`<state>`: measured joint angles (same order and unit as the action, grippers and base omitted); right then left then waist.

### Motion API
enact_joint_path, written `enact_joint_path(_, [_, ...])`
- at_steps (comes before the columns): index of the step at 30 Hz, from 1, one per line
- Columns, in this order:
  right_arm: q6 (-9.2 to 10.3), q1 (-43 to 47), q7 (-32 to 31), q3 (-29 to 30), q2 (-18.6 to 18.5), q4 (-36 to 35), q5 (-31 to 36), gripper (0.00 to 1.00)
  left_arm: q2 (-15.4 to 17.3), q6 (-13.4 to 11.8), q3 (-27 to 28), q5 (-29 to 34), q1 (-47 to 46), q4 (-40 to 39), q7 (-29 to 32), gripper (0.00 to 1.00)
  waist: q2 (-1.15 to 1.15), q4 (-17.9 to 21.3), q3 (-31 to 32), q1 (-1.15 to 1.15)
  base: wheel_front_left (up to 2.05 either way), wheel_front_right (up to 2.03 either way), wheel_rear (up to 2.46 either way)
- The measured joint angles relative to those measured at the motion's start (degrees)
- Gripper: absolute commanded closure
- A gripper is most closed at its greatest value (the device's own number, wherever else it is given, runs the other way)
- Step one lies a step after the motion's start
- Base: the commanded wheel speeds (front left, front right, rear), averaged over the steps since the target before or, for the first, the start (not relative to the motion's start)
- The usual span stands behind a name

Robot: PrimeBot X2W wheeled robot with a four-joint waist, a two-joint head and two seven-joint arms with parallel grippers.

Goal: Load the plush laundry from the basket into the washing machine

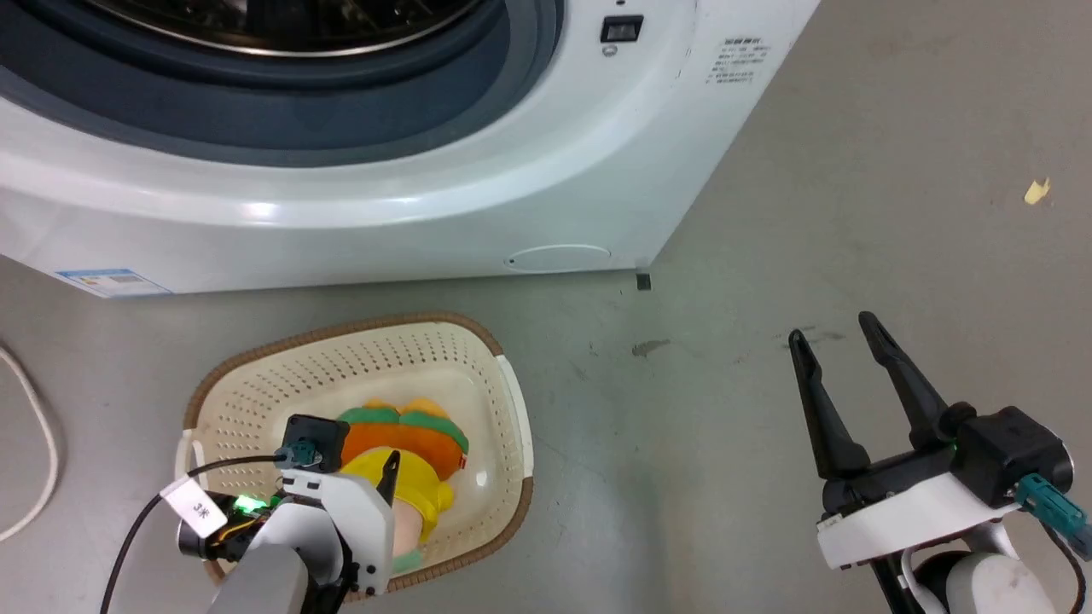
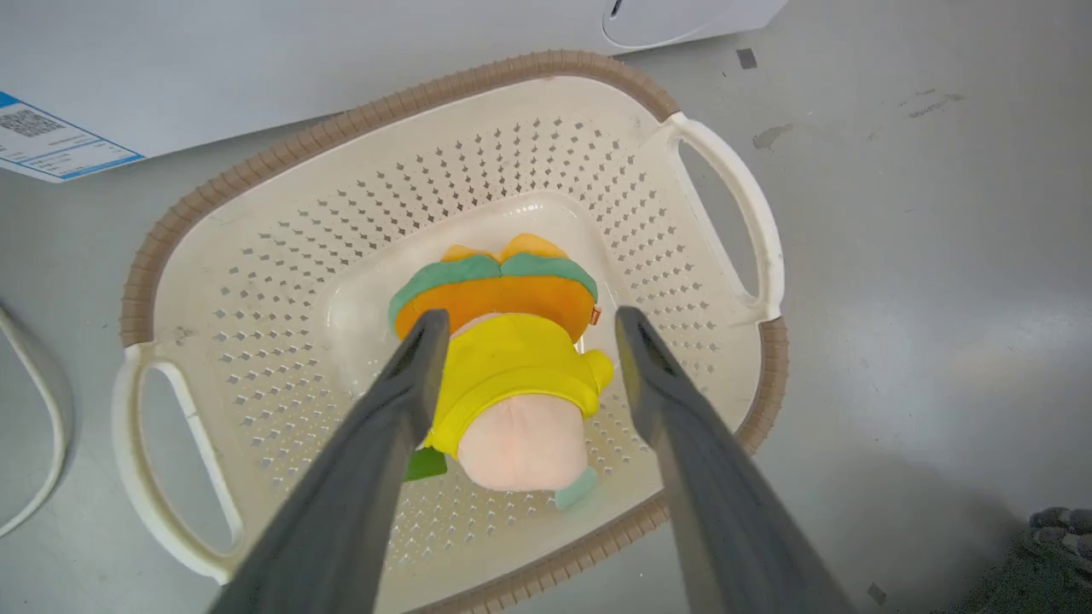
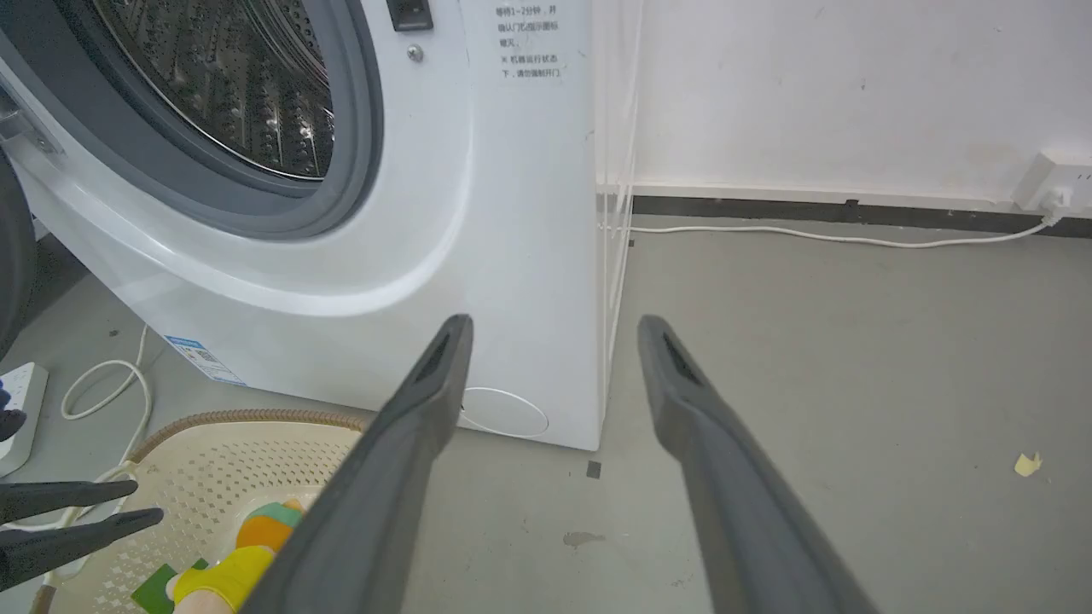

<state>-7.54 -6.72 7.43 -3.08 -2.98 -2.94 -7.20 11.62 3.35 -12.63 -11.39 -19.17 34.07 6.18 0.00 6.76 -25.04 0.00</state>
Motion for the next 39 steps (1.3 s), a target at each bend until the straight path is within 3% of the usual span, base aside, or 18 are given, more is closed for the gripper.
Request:
enact_joint_path(13, [0.00,-1.7,1.6,-1.3,0.0,-0.9,-2.7,0.00,5.4,1.0,-4.7,-3.0,-6.6,7.9,3.5,0.00,0.00,2.1,-7.2,0.00,0.00,0.00,0.00])
enact_joint_path(39, [0.00,-5.5,4.6,-3.7,0.0,-2.1,-8.2,0.00,11.1,2.7,-13.5,-9.1,-20.6,22.3,9.5,0.00,0.00,7.2,-21.2,0.00,0.00,0.00,0.00])
